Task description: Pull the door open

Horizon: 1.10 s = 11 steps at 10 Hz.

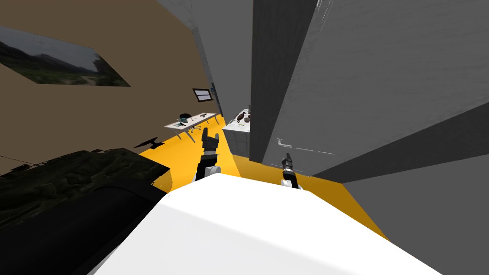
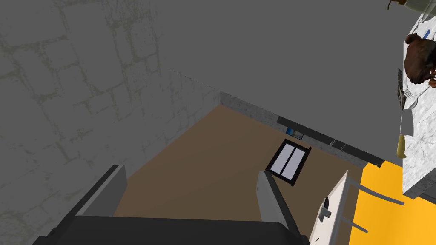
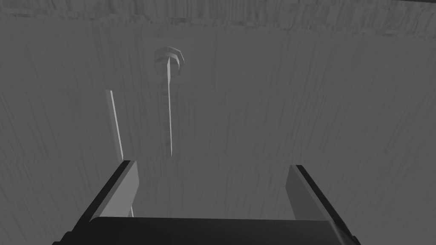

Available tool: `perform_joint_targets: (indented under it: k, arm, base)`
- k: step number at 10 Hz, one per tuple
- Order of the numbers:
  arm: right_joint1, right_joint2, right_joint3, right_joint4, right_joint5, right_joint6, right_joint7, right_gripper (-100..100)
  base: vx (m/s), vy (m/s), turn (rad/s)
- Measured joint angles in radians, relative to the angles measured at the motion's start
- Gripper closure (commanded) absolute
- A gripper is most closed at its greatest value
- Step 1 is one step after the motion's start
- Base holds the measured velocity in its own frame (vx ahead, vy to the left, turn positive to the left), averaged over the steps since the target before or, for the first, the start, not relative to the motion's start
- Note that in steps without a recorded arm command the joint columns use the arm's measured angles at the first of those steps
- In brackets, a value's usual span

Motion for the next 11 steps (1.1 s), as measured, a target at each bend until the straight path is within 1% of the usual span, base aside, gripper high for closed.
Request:
perform_joint_targets:
  k: [1, 2, 3, 4, 6, 9, 10, 11]
  arm:
    - [-0.016, -0.002, -0.001, 0.038, -0.002, -0.009, -0.003, -100]
    - [-0.024, -0.003, -0.001, 0.062, -0.004, -0.013, -0.006, -100]
    - [-0.026, -0.005, -0.002, 0.077, -0.006, -0.009, -0.009, -100]
    - [-0.036, -0.007, -0.003, 0.102, -0.008, -0.010, -0.011, -100]
    - [-0.047, -0.008, -0.004, 0.132, -0.012, -0.009, -0.015, -100]
    - [-0.065, -0.008, -0.005, 0.180, -0.015, -0.016, -0.017, -100]
    - [-0.066, -0.008, -0.005, 0.181, -0.015, -0.016, -0.017, -100]
    - [-0.064, -0.020, -0.009, 0.193, -0.019, -0.022, -0.025, -100]
  base:
    - [0.053, -0.081, 0.117]
    - [0.071, -0.102, 0.160]
    - [0.070, -0.089, 0.090]
    - [0.059, -0.081, 0.076]
    - [0.045, -0.057, 0.057]
    - [0.029, -0.040, 0.046]
    - [0.141, 0.017, 0.116]
    - [0.179, 0.030, 0.111]
